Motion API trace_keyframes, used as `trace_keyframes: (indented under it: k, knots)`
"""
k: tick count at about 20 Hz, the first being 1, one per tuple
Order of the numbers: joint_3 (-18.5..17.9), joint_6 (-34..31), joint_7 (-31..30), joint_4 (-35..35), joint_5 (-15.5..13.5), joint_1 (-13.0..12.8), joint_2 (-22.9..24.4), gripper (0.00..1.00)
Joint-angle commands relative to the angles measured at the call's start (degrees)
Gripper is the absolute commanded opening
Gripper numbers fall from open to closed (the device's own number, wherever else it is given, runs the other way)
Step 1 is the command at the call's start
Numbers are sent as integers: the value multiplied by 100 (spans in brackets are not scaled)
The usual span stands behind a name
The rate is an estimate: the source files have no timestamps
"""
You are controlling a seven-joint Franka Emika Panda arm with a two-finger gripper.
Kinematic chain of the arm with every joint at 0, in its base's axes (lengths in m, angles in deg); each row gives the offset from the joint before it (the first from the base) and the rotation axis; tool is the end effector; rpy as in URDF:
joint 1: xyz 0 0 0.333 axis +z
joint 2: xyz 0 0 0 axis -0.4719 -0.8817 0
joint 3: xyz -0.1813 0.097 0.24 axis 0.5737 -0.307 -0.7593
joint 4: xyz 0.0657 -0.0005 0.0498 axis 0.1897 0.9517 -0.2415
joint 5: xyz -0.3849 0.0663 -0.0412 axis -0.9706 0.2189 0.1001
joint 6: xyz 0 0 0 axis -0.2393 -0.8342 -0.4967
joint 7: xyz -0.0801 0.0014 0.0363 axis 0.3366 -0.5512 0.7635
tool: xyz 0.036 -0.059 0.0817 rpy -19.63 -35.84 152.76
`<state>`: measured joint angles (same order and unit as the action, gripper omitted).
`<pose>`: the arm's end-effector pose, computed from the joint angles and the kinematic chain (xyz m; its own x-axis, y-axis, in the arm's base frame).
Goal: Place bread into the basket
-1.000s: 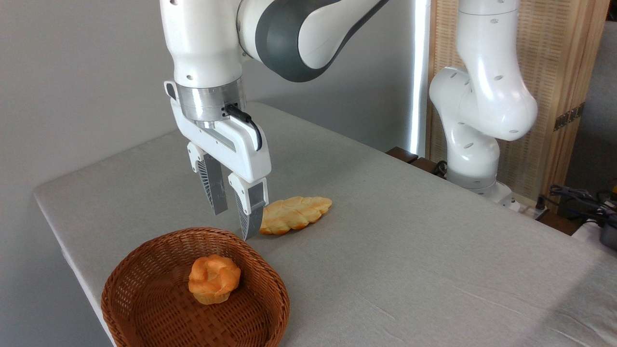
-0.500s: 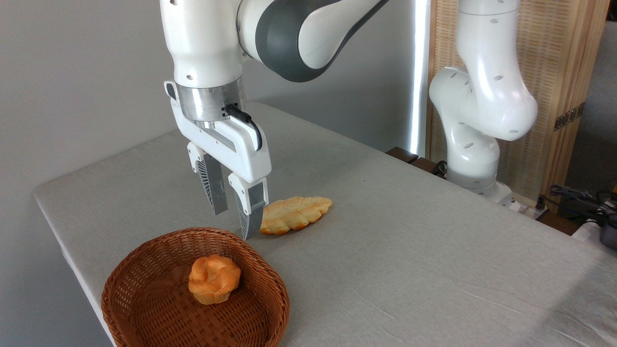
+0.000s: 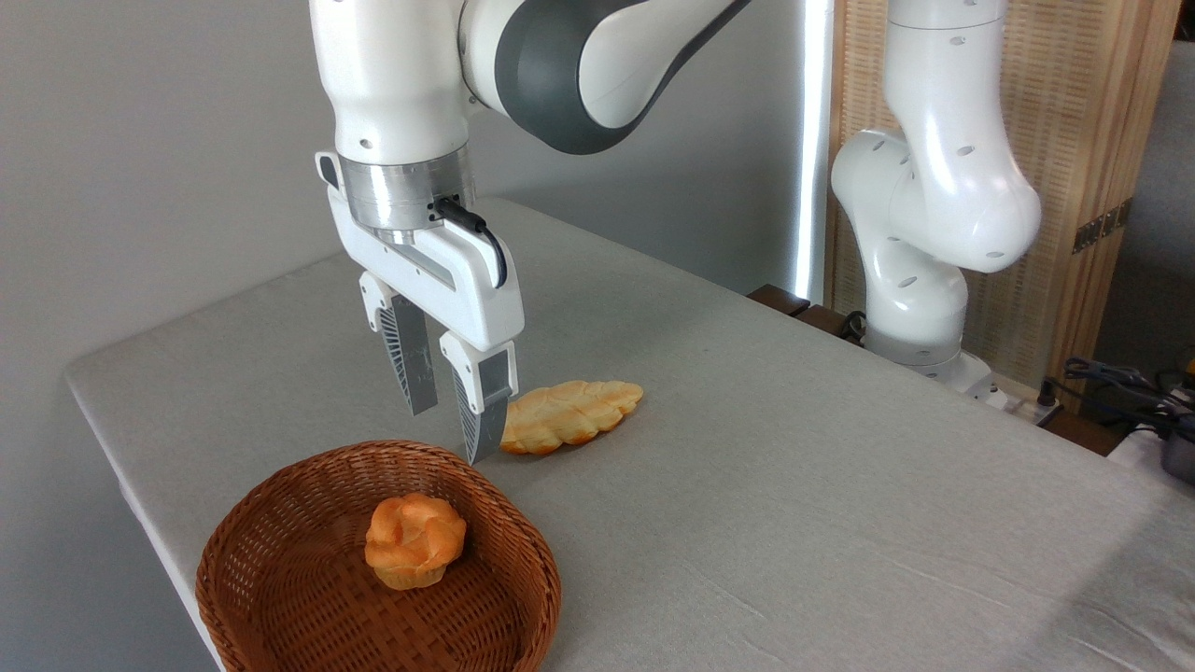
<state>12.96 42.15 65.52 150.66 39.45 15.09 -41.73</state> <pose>0.5739 -0.0487 0.5192 0.7278 -0.6782 0.1020 -0.6824 -0.7309 0.0096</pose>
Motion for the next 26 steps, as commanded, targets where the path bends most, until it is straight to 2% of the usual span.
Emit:
trace_keyframes:
  k: [1, 4, 7, 12, 18, 22, 26]
  knots:
    - [-32, -69, -11, 2, 59, -38, 52, 100]
    - [-6, -60, -11, 142, 59, -56, 201, 100]
    - [12, -51, 7, 520, 59, -91, 543, 100]
    - [12, -25, 358, 1232, 59, -284, 1106, 100]
    - [3, 54, 384, 1689, 102, -758, 1186, 100]
    - [3, 344, 656, 1988, 103, -873, 1168, 100]
    - [3, 397, 753, 2085, 103, -882, 1098, 100]
